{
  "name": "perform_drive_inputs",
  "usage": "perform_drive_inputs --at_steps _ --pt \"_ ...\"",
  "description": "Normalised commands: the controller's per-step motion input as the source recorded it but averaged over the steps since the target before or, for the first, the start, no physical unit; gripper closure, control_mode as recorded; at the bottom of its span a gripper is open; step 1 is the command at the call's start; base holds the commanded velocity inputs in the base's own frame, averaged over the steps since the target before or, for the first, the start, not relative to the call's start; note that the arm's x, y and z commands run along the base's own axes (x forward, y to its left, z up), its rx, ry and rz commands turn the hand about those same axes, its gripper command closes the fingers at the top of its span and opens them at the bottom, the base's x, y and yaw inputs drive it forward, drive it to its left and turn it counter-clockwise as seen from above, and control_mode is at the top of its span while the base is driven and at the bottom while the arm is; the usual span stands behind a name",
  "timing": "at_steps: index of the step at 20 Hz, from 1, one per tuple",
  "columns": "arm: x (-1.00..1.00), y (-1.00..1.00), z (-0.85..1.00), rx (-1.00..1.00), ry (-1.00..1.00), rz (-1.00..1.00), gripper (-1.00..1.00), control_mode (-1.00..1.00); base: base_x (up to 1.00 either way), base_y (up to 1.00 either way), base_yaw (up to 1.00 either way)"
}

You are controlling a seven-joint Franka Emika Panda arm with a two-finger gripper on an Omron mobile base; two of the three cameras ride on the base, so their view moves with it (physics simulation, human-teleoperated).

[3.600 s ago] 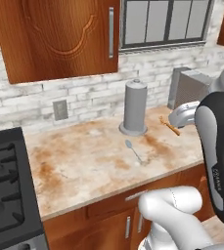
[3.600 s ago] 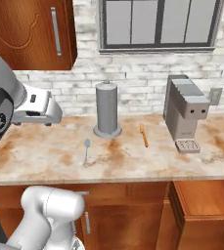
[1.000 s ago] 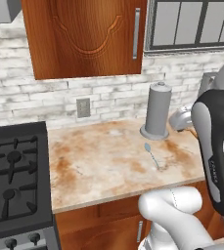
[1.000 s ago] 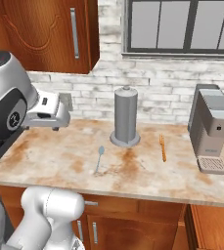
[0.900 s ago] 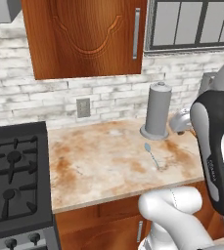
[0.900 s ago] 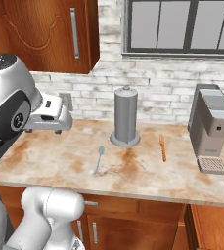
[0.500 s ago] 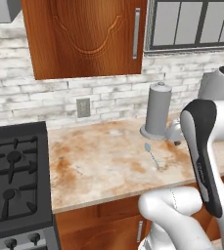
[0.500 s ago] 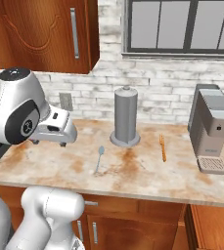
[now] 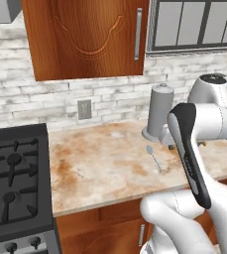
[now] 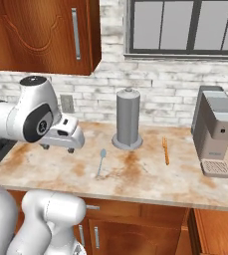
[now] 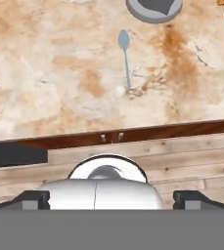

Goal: Organize the utensils by type. Pick up the wooden spoons from the counter and place them in the open cabinet. Then pick up the metallic utensils from the counter and place them in the open drawer.

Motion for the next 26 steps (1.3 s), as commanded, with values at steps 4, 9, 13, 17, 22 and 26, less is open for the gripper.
perform_drive_inputs --at_steps 4,9,13,17,22,26 --pt "0.66 0.00 -0.31 0.00 0.05 -0.05 -1.00 -1.00 0.00 0.00 0.00" --pt "0.64 -0.05 -0.38 0.00 0.01 -0.01 -1.00 -1.00 0.00 0.00 0.00" --pt "0.47 0.00 -0.46 0.00 0.00 0.00 -1.00 -1.00 0.00 0.00 0.00" --pt "0.40 -0.06 -0.41 0.00 0.00 0.00 -1.00 -1.00 0.00 0.00 0.00" --pt "0.35 -0.24 -0.38 0.00 0.00 0.00 -1.00 -1.00 0.00 0.00 0.00" --pt "0.27 -0.21 -0.36 0.00 0.04 0.00 -1.00 -1.00 0.00 0.00 0.00"
